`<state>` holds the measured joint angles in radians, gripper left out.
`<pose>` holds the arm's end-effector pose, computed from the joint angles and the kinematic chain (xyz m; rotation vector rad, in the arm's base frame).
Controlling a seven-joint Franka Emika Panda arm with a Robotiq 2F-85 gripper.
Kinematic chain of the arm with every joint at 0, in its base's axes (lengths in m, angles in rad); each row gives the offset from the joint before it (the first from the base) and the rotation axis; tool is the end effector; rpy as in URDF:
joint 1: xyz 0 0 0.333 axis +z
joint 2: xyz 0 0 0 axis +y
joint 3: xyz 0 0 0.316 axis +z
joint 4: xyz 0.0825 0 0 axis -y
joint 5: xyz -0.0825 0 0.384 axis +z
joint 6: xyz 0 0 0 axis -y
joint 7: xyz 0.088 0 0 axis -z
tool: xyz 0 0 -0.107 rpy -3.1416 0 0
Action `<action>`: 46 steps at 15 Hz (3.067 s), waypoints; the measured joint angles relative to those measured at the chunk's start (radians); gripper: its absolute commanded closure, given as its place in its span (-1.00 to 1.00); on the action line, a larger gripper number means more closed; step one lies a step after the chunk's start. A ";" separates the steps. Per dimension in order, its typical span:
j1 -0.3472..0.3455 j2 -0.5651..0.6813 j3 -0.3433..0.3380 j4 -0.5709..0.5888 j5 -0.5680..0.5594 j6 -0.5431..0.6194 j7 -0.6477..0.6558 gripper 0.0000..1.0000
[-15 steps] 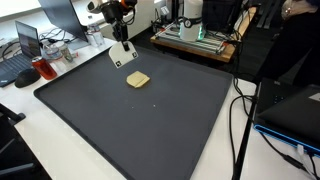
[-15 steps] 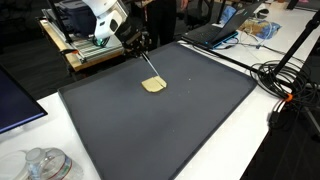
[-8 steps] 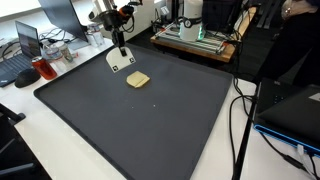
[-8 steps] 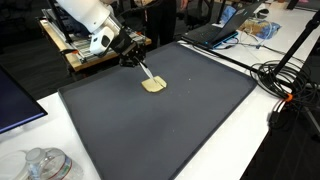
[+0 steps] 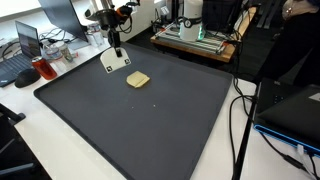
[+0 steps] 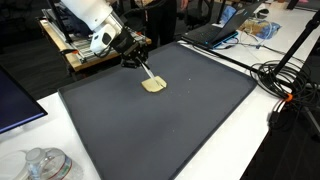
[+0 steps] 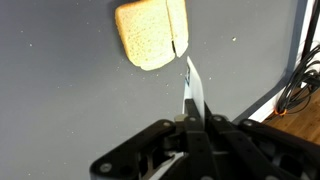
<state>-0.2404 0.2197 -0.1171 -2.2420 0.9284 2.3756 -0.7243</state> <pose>0.5059 -0.1800 0.2658 -2.5534 0.4476 -0.3184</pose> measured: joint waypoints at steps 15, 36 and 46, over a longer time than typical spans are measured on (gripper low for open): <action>-0.010 0.033 -0.006 -0.008 0.014 0.032 0.052 0.98; 0.129 -0.088 0.031 -0.039 -0.401 0.069 0.376 0.98; 0.227 -0.113 0.089 -0.040 -0.839 0.111 0.679 0.98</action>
<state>-0.0133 0.1064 -0.0285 -2.2816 0.0892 2.4867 -0.0448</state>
